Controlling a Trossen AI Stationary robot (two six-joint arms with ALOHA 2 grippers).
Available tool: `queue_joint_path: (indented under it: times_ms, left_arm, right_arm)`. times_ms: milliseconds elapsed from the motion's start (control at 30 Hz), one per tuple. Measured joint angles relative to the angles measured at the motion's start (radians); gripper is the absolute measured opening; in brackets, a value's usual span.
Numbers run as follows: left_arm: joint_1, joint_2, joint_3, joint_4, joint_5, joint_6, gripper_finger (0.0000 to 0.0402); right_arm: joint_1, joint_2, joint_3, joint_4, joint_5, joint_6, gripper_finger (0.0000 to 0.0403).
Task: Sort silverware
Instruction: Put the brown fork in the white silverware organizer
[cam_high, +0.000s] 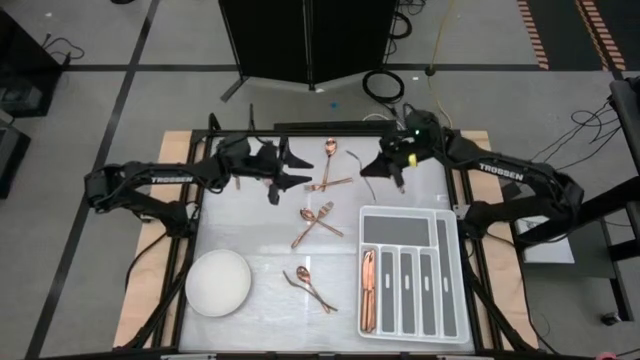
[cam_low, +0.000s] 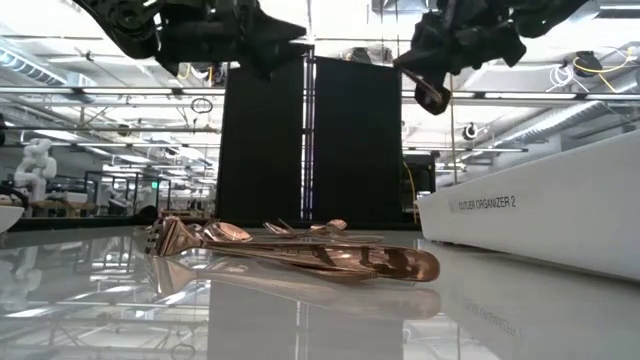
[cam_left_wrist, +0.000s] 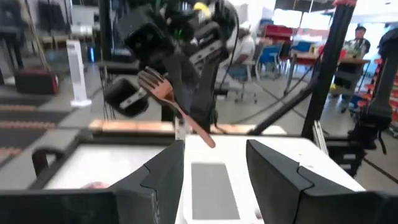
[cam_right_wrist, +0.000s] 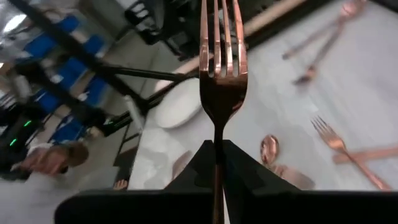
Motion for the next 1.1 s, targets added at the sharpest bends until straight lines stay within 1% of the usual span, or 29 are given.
queue_joint_path:
  times_ms: [167,233,267,333,400,433,467,533,600,633,733,800,1033,1100]
  left_arm:
    - [0.007,0.012,0.0,-0.048,-0.005,0.0,0.0173]
    - [0.014,0.012,0.0,-0.048,-0.023,-0.001,0.0173]
    - [0.018,0.011,0.0,-0.048,-0.037,-0.001,0.0173]
    - [0.026,0.012,0.0,-0.051,-0.051,0.0,0.0173]
    - [0.028,0.013,0.0,-0.036,-0.043,0.007,0.0173]
    - [0.028,0.021,0.0,-0.018,-0.023,0.022,0.0173]
    - [0.028,0.03,0.0,0.004,0.009,0.038,0.0173]
    - [0.027,0.049,-0.001,0.067,0.112,0.049,0.0173]
    - [0.018,0.068,-0.002,0.198,0.196,0.036,0.0173]
    - [0.012,0.076,-0.002,0.267,0.216,0.023,0.0173]
    - [-0.02,0.1,-0.001,0.413,0.221,0.001,0.0173]
    - [-0.048,0.113,0.009,0.455,0.219,0.001,0.0173]
    - [-0.117,0.18,0.086,0.453,0.209,0.0,0.0173]
    - [-0.12,0.194,0.112,0.439,0.208,-0.001,0.0173]
  right_arm:
    - [0.112,0.0,0.0,-0.089,0.23,0.118,0.0]
    - [0.167,0.0,0.0,-0.111,0.32,0.17,0.0]
    - [0.199,0.0,0.0,-0.114,0.353,0.19,0.0]
    - [0.264,0.0,0.0,-0.092,0.387,0.214,0.0]
    - [0.329,0.0,0.0,-0.028,0.393,0.204,0.0]
    - [0.359,0.0,0.0,0.013,0.393,0.189,0.0]
    - [0.385,0.0,0.0,0.059,0.393,0.175,0.0]
    - [0.429,0.0,0.0,0.157,0.392,0.136,0.0]
    - [0.461,0.0,0.0,0.257,0.393,0.089,0.0]
    - [0.475,0.0,0.0,0.302,0.391,0.063,0.0]
    - [0.505,0.006,0.0,0.407,0.369,0.002,0.0]
    - [0.514,0.013,0.0,0.439,0.366,-0.02,0.0]
    - [0.509,0.072,0.0,0.455,0.367,-0.081,0.0]
    - [0.507,0.099,0.0,0.474,0.337,-0.088,0.0]
